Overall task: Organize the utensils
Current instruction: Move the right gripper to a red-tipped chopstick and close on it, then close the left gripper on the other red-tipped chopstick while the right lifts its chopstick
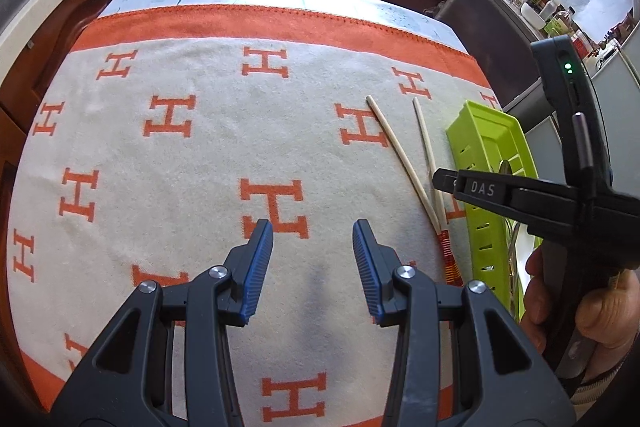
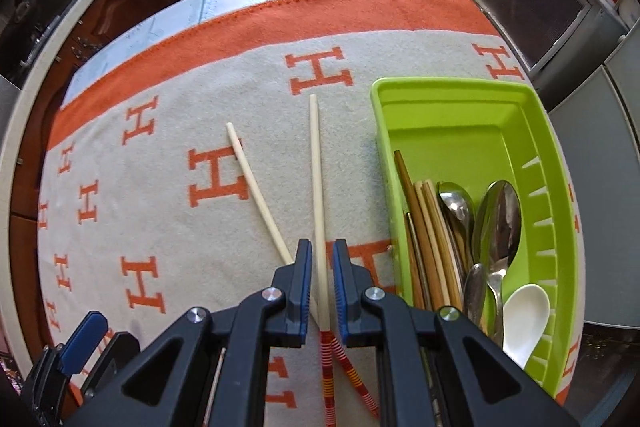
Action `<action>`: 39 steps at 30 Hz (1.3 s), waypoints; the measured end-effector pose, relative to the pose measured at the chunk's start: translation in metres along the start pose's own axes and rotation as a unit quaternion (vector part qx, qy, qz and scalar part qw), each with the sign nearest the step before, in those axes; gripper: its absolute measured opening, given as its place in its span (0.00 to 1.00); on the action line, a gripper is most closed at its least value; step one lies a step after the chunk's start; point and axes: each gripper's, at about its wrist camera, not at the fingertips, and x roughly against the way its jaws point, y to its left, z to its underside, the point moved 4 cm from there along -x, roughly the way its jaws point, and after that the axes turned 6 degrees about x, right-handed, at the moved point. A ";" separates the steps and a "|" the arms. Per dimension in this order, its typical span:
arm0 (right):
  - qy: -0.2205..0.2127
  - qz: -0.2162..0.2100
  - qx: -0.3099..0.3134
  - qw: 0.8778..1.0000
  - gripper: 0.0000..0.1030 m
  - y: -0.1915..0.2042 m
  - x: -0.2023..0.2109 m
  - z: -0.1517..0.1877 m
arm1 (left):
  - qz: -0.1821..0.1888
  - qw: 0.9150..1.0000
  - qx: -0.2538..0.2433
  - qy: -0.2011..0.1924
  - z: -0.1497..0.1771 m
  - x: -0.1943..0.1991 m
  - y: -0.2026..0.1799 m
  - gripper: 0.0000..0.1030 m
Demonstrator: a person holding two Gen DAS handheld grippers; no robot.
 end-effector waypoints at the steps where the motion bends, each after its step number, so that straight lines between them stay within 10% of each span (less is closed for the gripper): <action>1: 0.007 0.006 0.002 1.000 0.10 0.001 -0.003 0.000 | 0.003 1.000 0.003 0.002 0.000 -0.001 0.002 0.37; 8: 0.018 0.020 0.026 0.999 0.07 0.011 -0.011 0.004 | 0.009 1.000 0.012 0.004 0.001 -0.002 0.011 0.37; 17: 0.031 -0.087 0.018 0.996 0.05 0.025 -0.006 0.028 | 0.007 1.000 0.024 0.016 0.006 -0.006 0.020 0.37; 39: -0.081 -0.139 -0.005 0.987 0.05 -0.045 0.070 0.059 | -0.011 0.999 0.010 0.048 0.005 -0.035 -0.048 0.37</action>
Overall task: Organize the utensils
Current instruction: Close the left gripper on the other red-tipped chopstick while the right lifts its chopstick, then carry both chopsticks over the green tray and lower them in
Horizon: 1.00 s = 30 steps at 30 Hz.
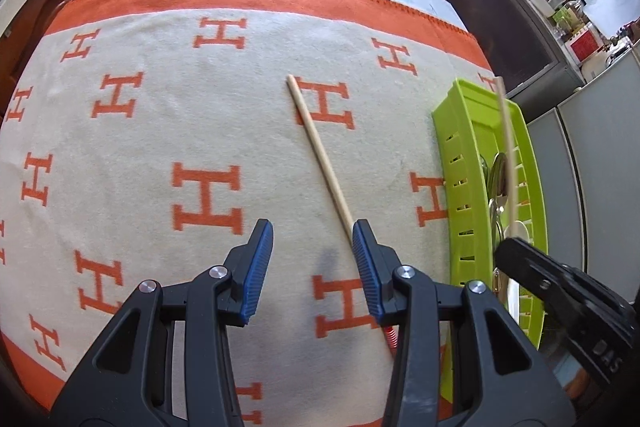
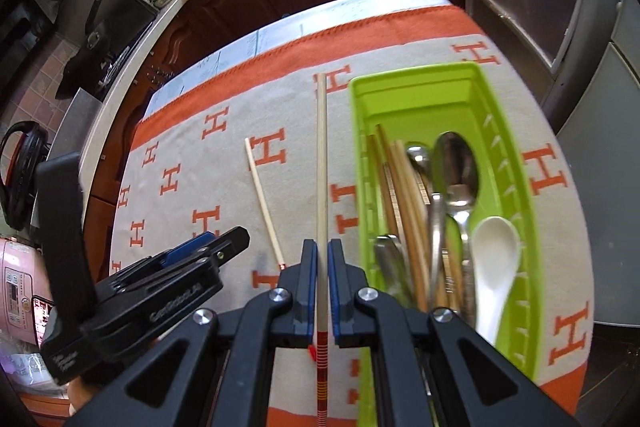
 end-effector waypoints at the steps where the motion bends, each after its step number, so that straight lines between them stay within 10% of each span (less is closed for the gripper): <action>1: -0.005 -0.002 -0.003 1.000 0.05 -0.005 0.005 0.001 | -0.003 1.000 -0.002 0.003 0.001 -0.003 -0.003 0.37; 11: -0.044 -0.009 -0.023 0.999 0.05 -0.045 0.040 0.008 | -0.091 0.996 -0.012 -0.022 0.014 -0.030 -0.029 0.37; 14: -0.047 -0.011 -0.026 0.998 0.05 -0.053 0.043 0.010 | -0.104 0.994 -0.017 -0.042 0.017 -0.030 -0.034 0.20; 15: -0.048 -0.012 -0.025 0.998 0.05 -0.056 0.044 0.011 | -0.102 0.994 -0.017 -0.045 0.017 -0.029 -0.035 0.05; 30: -0.043 -0.001 0.006 0.999 0.05 -0.061 0.038 0.019 | -0.019 0.999 0.003 -0.033 0.034 0.021 -0.037 0.03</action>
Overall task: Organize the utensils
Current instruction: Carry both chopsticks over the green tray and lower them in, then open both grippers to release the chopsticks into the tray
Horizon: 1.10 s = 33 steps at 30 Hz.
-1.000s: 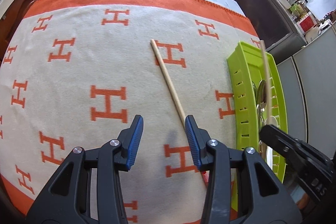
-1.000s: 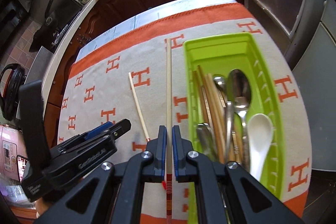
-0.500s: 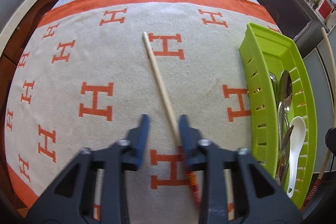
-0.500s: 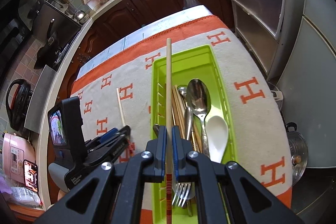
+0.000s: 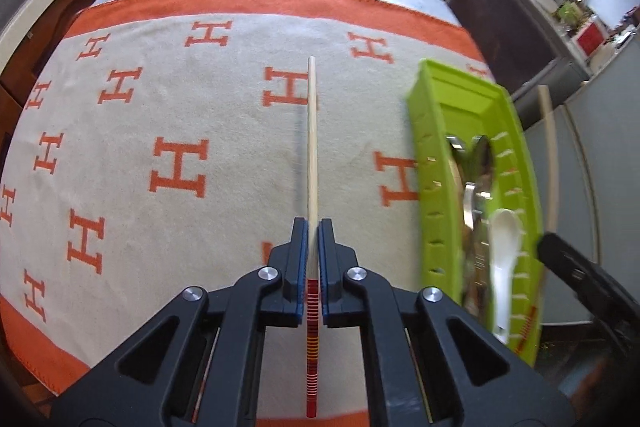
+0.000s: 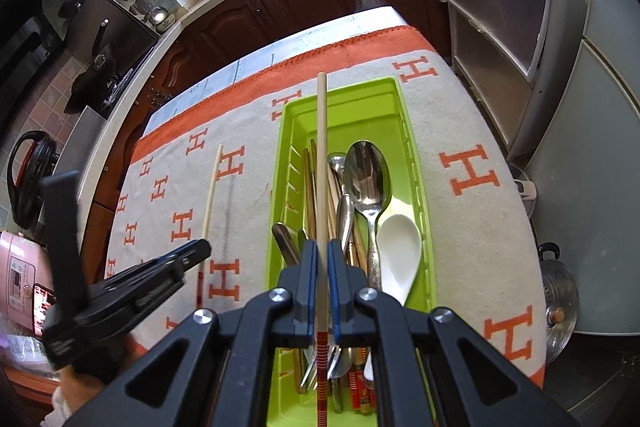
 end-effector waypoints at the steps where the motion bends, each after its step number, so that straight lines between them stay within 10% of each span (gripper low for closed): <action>1: -0.002 0.005 0.004 1.000 0.05 0.000 0.001 -0.001 | 0.012 1.000 -0.001 0.002 0.001 0.008 -0.004 0.03; 10: 0.002 0.040 0.020 0.999 0.05 -0.008 -0.006 -0.008 | 0.100 0.994 -0.034 0.007 0.010 0.065 -0.064 0.03; 33: 0.017 0.045 -0.021 0.999 0.21 -0.039 -0.009 0.004 | 0.107 0.991 -0.015 0.078 0.018 -0.001 -0.107 0.03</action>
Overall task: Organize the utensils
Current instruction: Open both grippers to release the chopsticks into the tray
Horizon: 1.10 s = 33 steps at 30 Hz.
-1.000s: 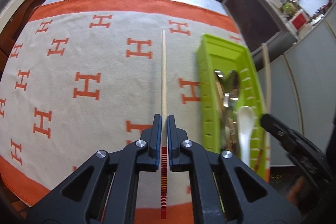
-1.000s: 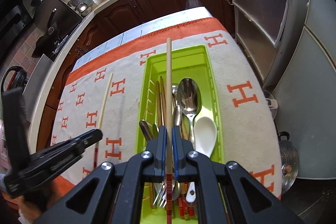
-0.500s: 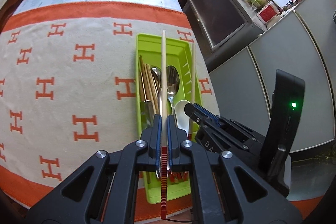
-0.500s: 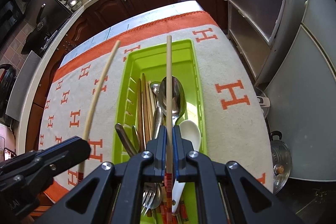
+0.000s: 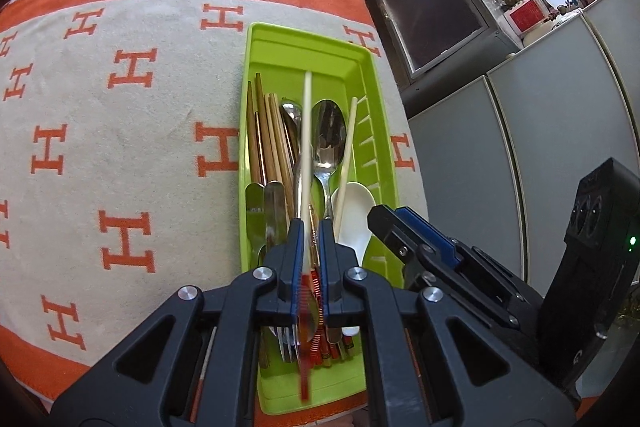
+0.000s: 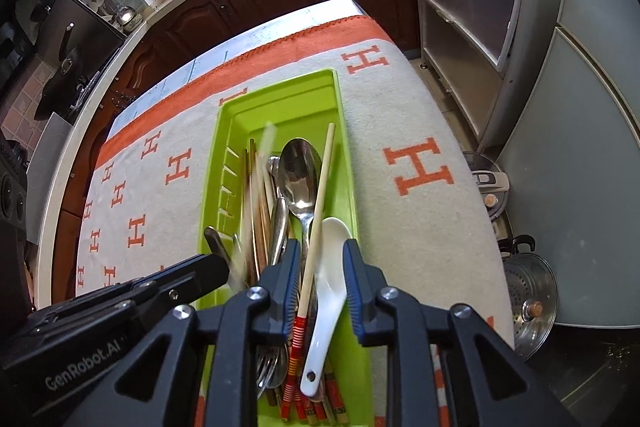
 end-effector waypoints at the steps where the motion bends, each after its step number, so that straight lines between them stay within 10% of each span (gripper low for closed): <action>1: -0.001 0.002 0.002 1.000 0.21 0.000 0.001 0.001 | -0.001 1.000 -0.003 0.002 0.000 -0.001 -0.001 0.04; 8: -0.007 0.007 0.013 1.000 0.21 0.007 0.009 0.006 | -0.019 1.000 -0.022 -0.001 0.009 0.006 0.000 0.10; 15: -0.013 0.003 0.012 1.000 0.21 0.011 0.020 0.013 | -0.040 0.998 -0.045 -0.030 0.020 0.034 0.011 0.43; 33: -0.035 0.002 0.050 0.998 0.22 0.052 0.056 0.043 | -0.101 0.984 -0.087 -0.119 0.069 0.108 0.041 0.69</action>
